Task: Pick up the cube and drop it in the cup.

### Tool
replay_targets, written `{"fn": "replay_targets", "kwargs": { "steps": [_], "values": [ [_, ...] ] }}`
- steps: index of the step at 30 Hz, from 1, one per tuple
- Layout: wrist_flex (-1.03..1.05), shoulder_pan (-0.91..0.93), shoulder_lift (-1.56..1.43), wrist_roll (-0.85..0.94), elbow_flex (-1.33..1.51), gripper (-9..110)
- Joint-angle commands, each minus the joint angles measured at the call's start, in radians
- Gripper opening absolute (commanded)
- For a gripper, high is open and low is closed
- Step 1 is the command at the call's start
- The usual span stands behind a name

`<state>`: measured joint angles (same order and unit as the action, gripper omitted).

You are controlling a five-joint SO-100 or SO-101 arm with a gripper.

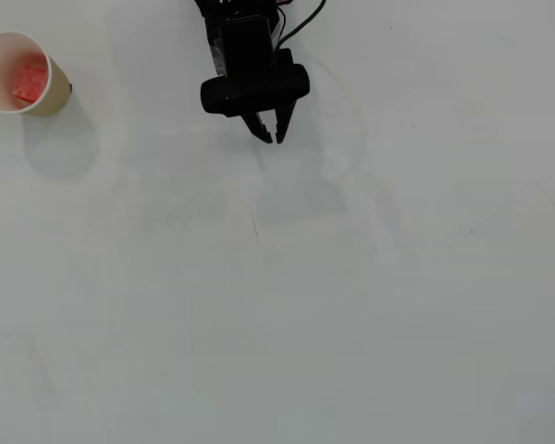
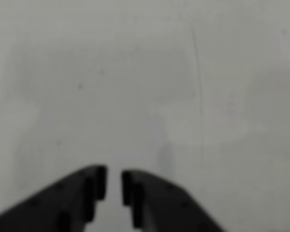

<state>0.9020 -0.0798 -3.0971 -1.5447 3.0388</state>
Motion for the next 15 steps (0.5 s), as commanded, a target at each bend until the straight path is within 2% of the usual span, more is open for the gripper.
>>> {"fn": "replay_targets", "kwargs": {
  "steps": [1,15],
  "values": [
    [0.023,-0.017,-0.038,0.008,0.011,0],
    [0.031,-0.005,-0.040,0.009,0.083,0]
  ]
}}
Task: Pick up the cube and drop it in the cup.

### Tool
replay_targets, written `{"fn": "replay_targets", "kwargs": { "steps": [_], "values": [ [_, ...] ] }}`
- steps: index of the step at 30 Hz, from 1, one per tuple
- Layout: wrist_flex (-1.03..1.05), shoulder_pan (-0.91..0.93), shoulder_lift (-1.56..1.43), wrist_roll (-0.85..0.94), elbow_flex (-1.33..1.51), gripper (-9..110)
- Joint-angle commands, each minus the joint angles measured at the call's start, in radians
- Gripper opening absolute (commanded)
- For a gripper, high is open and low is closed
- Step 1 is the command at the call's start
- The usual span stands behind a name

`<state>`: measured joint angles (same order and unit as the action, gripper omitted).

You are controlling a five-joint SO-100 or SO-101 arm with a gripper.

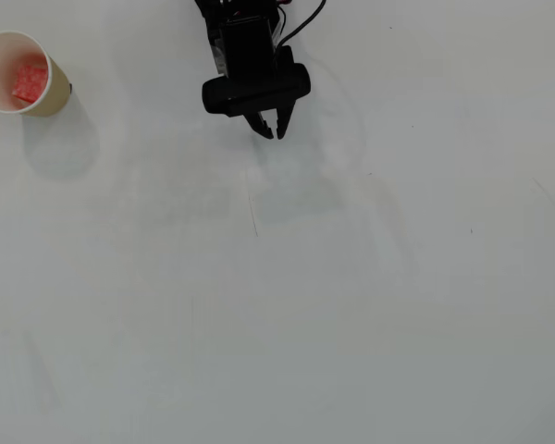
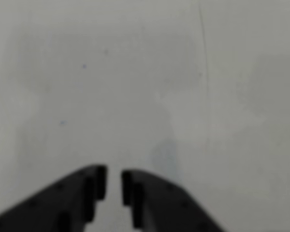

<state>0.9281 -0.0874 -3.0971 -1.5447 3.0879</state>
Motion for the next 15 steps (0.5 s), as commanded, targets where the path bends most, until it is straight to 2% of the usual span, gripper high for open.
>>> {"fn": "replay_targets", "kwargs": {
  "steps": [1,15],
  "values": [
    [0.006,0.002,-0.040,0.009,0.034,0],
    [0.137,0.020,-0.040,0.009,0.034,0]
  ]
}}
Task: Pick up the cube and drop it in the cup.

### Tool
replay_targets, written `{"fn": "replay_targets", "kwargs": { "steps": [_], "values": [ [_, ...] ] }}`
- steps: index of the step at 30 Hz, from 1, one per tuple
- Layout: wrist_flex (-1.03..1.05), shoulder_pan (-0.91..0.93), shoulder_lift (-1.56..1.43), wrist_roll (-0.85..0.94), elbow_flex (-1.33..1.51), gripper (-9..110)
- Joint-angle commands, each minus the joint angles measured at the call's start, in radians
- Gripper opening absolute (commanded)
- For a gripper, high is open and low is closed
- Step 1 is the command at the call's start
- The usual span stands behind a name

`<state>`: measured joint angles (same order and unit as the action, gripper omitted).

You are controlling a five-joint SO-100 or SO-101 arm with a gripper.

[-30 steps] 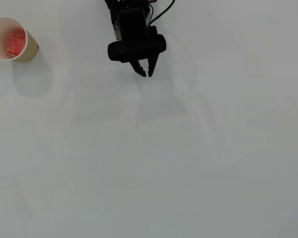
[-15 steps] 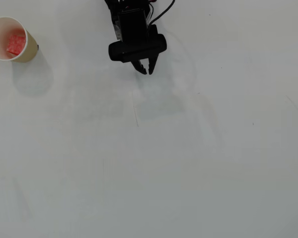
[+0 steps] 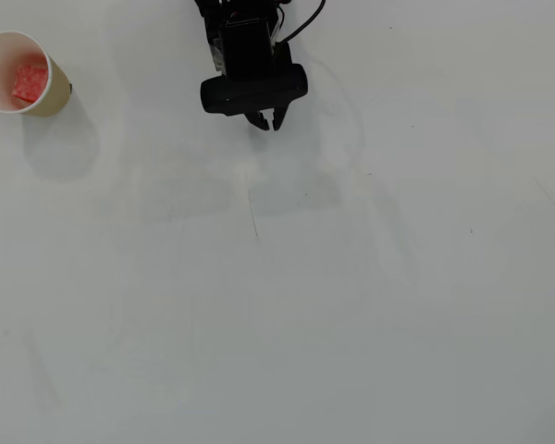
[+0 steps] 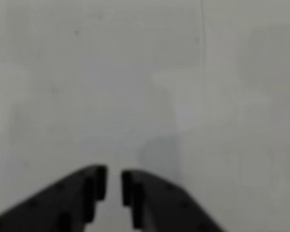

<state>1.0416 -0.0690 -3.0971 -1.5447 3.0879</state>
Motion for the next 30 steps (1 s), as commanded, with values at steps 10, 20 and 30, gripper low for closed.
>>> {"fn": "replay_targets", "kwargs": {
  "steps": [10,20,30],
  "values": [
    [0.110,0.046,-0.040,0.000,0.034,0],
    [0.114,0.074,-0.038,-0.002,0.034,0],
    [0.114,0.087,-0.038,0.006,0.034,0]
  ]
}}
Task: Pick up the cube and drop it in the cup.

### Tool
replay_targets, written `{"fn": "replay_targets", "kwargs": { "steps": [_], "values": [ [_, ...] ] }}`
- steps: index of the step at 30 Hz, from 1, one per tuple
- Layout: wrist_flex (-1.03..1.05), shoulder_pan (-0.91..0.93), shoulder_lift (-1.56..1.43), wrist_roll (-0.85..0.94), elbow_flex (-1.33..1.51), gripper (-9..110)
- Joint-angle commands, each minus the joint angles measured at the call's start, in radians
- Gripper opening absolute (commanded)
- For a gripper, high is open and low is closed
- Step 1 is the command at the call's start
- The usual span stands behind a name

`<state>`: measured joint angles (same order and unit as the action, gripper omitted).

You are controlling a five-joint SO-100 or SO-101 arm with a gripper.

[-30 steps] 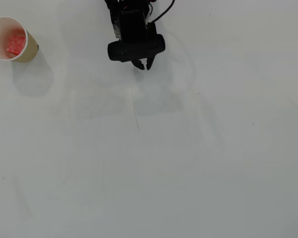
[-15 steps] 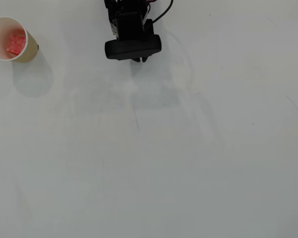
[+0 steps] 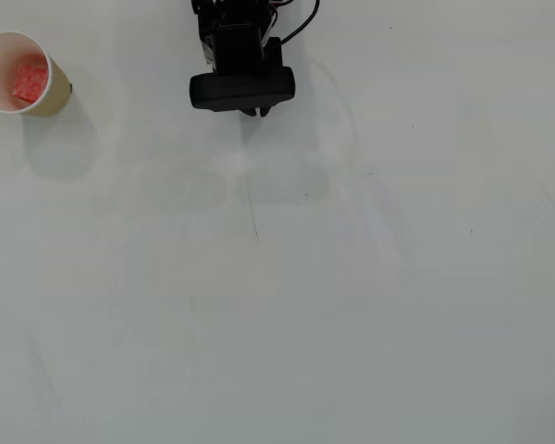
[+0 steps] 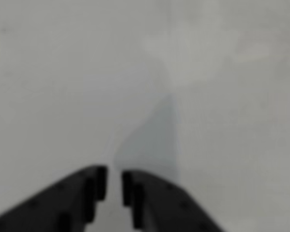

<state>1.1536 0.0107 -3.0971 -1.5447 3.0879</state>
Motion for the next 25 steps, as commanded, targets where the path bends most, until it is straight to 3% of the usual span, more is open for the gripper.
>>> {"fn": "replay_targets", "kwargs": {
  "steps": [1,25],
  "values": [
    [0.002,0.011,-0.038,0.006,0.034,0],
    [0.002,0.035,-0.038,0.006,0.034,0]
  ]
}}
